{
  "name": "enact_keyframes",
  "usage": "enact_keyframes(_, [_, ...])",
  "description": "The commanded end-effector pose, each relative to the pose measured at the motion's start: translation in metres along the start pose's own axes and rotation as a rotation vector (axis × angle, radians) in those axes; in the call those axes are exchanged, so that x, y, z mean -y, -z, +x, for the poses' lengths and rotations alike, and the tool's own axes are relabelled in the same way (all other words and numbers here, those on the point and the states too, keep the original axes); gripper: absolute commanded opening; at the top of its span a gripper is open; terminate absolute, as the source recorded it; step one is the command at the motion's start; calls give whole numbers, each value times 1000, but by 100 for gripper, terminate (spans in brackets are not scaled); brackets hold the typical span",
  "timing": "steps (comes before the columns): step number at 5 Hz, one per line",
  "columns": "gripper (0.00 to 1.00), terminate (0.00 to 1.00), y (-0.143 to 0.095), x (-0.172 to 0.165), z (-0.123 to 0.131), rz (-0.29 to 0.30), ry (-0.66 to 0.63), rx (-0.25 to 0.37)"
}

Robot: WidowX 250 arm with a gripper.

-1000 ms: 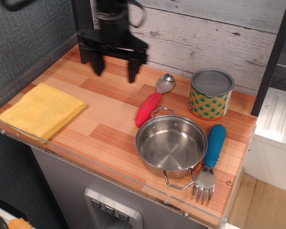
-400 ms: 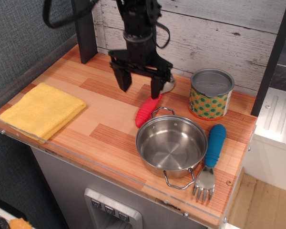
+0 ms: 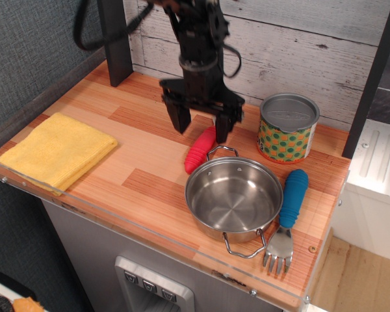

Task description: Place the knife behind the yellow towel

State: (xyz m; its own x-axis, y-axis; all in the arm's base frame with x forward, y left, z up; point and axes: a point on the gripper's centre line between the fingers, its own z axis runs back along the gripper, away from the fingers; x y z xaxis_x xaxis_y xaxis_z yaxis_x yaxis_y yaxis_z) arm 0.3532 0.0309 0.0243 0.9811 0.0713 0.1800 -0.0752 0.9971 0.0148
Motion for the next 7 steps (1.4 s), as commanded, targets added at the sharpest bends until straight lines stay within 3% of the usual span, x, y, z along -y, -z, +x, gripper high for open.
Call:
enact_keyframes(1, [100, 0, 0, 8, 7, 9, 45, 7])
enact_keyframes(2, [100, 0, 5, 7, 6, 14, 47, -14])
enact_keyframes(3, [0, 0, 6, 6, 6, 5, 42, -7])
enact_keyframes(6, [0, 0, -17, -10, 7, 61, -61, 31])
enact_keyframes(7, [0, 0, -36, -29, 8, 120, -200, 28])
